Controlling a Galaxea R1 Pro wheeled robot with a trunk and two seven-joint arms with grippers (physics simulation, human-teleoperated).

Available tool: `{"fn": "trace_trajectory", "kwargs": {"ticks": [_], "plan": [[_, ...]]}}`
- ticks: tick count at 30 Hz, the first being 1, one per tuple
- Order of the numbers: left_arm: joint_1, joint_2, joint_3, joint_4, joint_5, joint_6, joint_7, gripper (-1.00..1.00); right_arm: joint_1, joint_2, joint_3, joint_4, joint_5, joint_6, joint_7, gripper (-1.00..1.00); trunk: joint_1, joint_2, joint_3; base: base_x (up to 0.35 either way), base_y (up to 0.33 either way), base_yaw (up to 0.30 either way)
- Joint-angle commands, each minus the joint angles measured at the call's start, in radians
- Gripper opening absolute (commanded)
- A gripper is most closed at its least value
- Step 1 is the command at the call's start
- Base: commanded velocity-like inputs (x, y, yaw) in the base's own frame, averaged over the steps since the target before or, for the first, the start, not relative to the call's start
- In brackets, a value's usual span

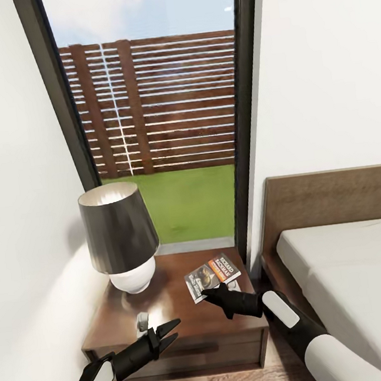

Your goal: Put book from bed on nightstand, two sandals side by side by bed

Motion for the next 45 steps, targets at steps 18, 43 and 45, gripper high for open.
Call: {"fn": "trace_trajectory", "kwargs": {"ticks": [18,43,45], "plan": [[-0.001,0.001,-0.004,0.000,0.009,0.007,0.001,1.00,-0.001,0.000,0.000,0.000,0.002,0.002,0.006,-1.00,0.069,-0.127,-0.057,0.000,0.000,0.000],[-0.001,0.001,-0.004,0.000,0.009,0.006,0.000,1.00,-0.001,0.001,0.000,0.000,0.002,0.001,0.006,-1.00,0.111,-0.204,-0.092,0.009,0.000,0.000],[-0.001,0.001,-0.004,0.000,0.009,0.006,0.000,1.00,-0.001,0.001,0.000,0.000,0.002,0.001,0.006,-1.00,0.111,-0.204,-0.092,0.210,0.000,0.000]]}}
